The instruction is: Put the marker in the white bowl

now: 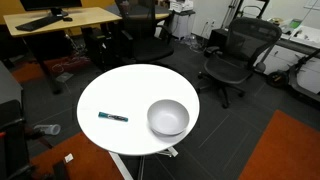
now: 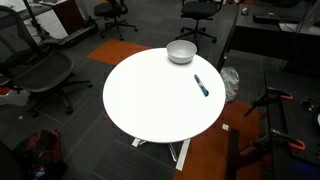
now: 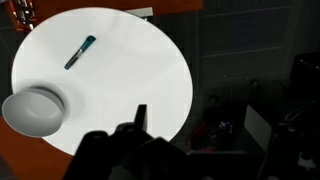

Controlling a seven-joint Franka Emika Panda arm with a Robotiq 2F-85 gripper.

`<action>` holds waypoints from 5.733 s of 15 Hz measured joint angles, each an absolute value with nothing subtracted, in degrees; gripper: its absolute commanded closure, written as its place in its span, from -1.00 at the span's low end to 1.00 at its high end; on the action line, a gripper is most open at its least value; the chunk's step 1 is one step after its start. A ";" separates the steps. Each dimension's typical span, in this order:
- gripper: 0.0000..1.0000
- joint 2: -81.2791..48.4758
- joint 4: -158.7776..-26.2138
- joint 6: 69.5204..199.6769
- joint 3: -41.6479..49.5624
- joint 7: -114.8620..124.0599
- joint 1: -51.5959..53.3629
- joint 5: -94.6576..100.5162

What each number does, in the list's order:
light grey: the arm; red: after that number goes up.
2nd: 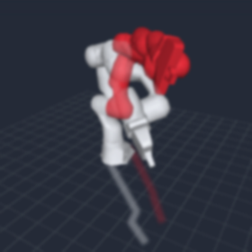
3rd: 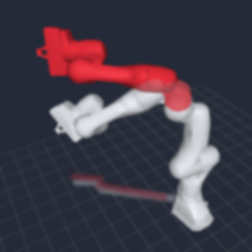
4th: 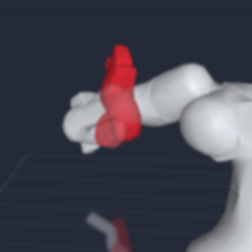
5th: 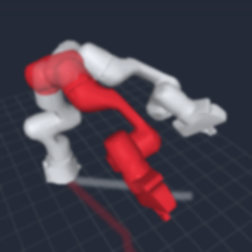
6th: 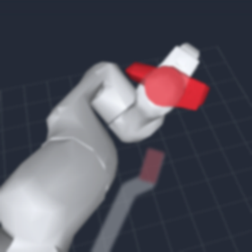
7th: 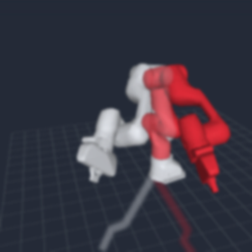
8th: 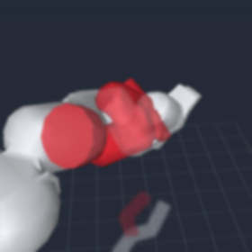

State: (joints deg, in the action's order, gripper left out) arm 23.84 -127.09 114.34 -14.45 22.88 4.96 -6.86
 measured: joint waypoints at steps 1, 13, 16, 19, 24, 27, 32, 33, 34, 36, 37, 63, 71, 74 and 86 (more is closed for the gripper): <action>-1.00 23.84 -127.09 114.34 -14.45 22.88 4.96 -6.86; -1.00 22.77 -127.60 114.98 -13.77 22.88 4.76 -6.69; -1.00 20.98 -128.55 118.34 -12.67 22.90 3.99 -6.66; -1.00 18.70 -129.48 122.77 -11.03 23.04 2.90 -6.66; -1.00 14.89 -131.37 129.15 -8.04 26.88 0.36 -6.67; -1.00 12.84 -132.85 132.31 -6.08 29.57 -1.23 -6.67; -1.00 8.86 -135.33 136.90 -3.05 34.16 -3.55 -6.66; -1.00 7.87 -135.71 137.98 -2.65 35.53 -3.94 -6.64; -1.00 6.83 -136.05 139.20 -2.27 36.95 -4.19 -6.55; -1.00 4.53 -136.48 141.98 -1.60 40.12 -4.37 -6.08; -1.00 3.31 -136.51 143.32 -1.32 41.62 -4.45 -5.92; -1.00 -21.72 -130.31 151.10 7.24 54.08 -3.11 -1.07; -1.00 -24.24 -130.31 151.10 7.24 51.36 -3.11 -3.23; -1.00 -25.19 -130.31 151.10 7.24 49.37 -3.11 -4.05; -0.31 -28.70 -129.28 151.11 7.24 44.24 -3.09 -5.51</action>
State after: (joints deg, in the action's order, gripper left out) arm -28.70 -129.28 151.11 7.24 44.24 -3.09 -5.51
